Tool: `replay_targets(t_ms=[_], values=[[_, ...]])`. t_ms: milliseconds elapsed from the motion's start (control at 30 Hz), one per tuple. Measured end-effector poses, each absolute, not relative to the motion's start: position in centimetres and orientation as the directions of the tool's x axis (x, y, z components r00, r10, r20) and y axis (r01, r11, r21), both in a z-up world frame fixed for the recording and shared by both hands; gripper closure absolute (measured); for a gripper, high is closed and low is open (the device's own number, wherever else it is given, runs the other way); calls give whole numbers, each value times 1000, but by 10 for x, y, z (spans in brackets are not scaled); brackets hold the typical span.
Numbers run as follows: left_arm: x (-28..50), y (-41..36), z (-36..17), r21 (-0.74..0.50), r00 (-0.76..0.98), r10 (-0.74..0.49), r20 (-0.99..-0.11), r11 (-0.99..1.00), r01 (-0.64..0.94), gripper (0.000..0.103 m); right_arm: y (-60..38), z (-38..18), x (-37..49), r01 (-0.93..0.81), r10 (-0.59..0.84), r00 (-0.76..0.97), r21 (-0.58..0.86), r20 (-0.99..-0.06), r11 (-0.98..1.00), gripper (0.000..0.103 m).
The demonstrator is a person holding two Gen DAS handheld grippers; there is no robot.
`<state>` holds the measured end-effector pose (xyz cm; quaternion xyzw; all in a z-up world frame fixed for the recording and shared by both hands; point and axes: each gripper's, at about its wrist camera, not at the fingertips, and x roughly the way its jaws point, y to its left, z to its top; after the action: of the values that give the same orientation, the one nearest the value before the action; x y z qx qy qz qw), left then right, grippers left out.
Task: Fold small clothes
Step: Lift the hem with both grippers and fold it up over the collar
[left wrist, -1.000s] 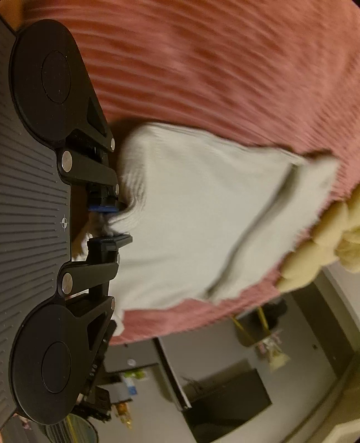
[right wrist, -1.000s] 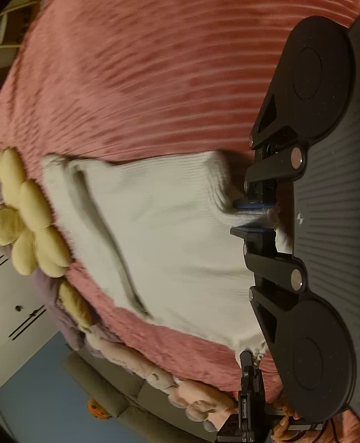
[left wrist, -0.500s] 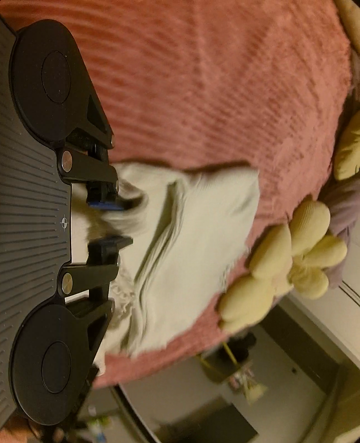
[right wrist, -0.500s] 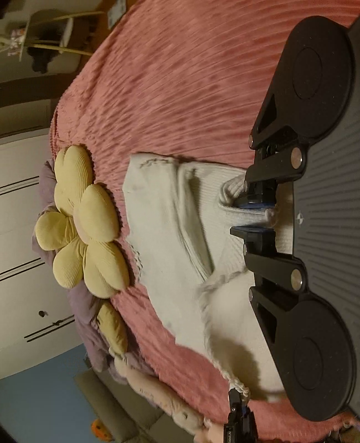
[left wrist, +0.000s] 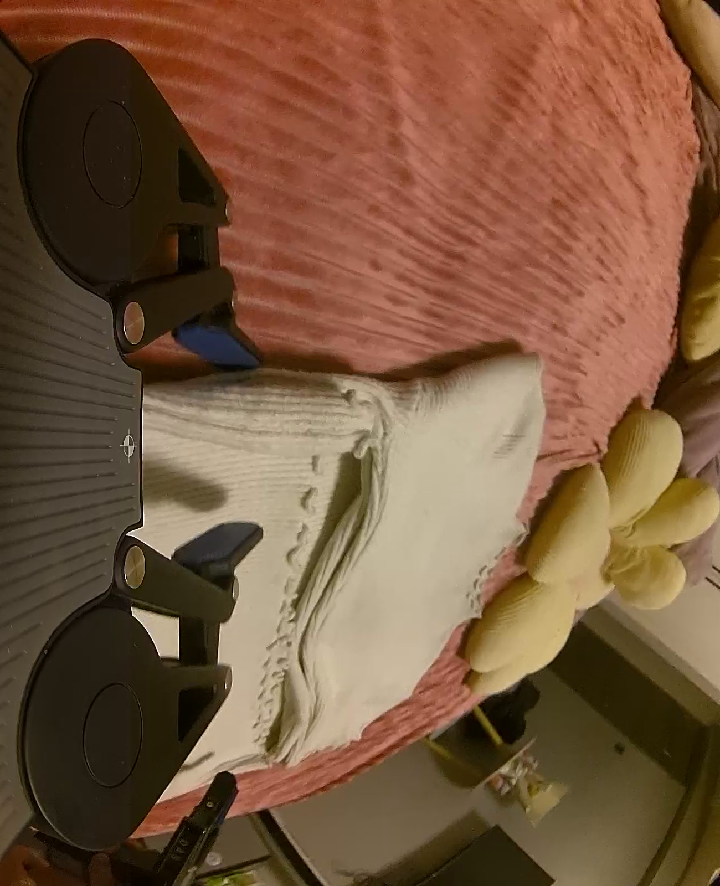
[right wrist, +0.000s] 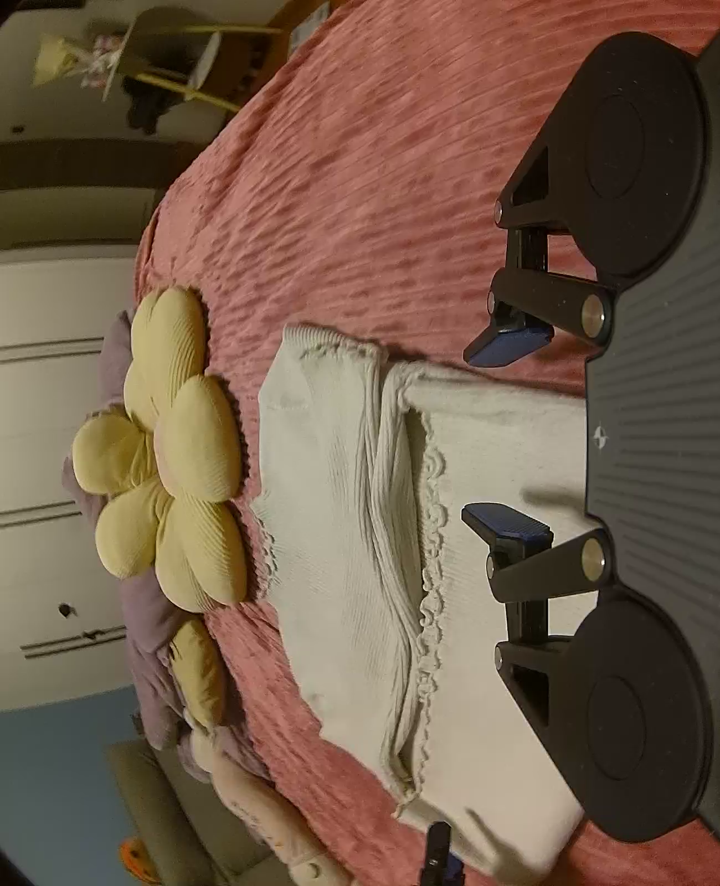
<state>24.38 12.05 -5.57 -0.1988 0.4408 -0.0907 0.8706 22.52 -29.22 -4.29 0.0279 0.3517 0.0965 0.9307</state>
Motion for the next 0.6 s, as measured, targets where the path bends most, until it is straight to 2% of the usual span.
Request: replay_targets(t_ms=[100, 133, 167, 200, 267, 467, 500, 533, 600], values=[[245, 113, -52, -375, 602, -313, -734, 927, 24, 53, -289, -47, 237, -159, 196, 729, 116, -656, 980, 56], [246, 113, -52, -371, 600, -313, -736, 928, 28, 60, -289, -48, 240, -157, 196, 726, 118, -659, 981, 63], [247, 114, -53, -367, 596, -308, -742, 930, 24, 61, -289, -51, 245, -151, 190, 720, 116, -667, 982, 73], [249, 115, -55, -369, 590, -307, -747, 929, 17, 65, -289, -53, 248, -142, 180, 713, 111, -678, 984, 75], [250, 117, -57, -381, 586, -316, -746, 924, 13, 66, -291, -59, 256, -118, 162, 693, 112, -703, 987, 79], [247, 122, -55, -396, 592, -330, -735, 918, 21, 69, -296, -65, 257, -90, 145, 675, 114, -723, 989, 79], [247, 124, -55, -407, 594, -333, -732, 913, 11, 71, -294, -65, 255, -101, 146, 682, 105, -717, 989, 85], [247, 126, -55, -421, 595, -337, -729, 907, -2, 73, -293, -65, 253, -114, 148, 688, 96, -710, 989, 96], [245, 131, -53, -452, 604, -350, -716, 892, -19, 75, -288, -60, 249, -129, 140, 704, 68, -696, 989, 96]])
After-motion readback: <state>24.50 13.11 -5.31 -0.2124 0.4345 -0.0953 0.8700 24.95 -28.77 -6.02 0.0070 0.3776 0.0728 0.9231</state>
